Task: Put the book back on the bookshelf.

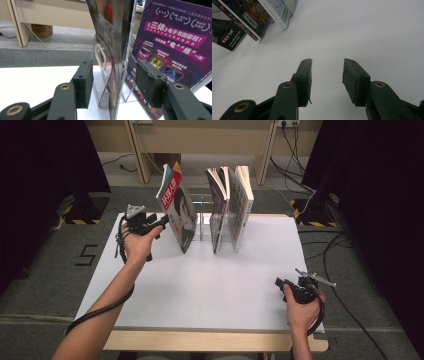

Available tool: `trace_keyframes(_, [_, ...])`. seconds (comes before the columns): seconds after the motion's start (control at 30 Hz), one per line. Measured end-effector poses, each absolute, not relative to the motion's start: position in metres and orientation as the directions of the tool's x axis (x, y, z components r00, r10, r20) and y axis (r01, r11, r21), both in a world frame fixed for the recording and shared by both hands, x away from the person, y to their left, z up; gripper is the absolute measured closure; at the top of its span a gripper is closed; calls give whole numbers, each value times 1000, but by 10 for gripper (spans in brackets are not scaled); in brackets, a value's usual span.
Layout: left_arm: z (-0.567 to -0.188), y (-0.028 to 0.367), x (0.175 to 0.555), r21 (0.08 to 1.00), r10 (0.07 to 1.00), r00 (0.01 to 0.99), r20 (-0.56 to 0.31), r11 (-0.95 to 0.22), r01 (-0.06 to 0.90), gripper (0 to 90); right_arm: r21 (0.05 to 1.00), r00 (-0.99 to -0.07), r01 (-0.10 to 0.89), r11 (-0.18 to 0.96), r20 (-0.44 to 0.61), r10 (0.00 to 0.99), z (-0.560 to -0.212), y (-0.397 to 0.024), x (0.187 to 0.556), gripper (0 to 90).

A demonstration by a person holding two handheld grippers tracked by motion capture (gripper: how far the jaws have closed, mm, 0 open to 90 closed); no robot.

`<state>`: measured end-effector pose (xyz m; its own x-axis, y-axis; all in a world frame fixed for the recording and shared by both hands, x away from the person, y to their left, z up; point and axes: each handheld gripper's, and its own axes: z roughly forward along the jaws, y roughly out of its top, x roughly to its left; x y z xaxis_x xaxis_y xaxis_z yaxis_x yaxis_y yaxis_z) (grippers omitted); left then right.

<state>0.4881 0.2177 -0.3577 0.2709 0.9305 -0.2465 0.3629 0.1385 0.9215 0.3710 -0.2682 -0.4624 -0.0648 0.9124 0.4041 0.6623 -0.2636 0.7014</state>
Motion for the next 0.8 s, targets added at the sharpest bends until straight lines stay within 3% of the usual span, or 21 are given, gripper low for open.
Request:
trace_keyframes(0.13, [-361, 220, 481, 912, 926, 257, -277, 169, 374, 462, 702, -65, 662, -263, 403, 913, -462, -268, 371, 594])
trace_keyframes(0.8, [-375, 235, 456, 918, 926, 288, -243, 124, 376, 456, 705, -62, 661, -259, 394, 917, -462, -265, 371, 594])
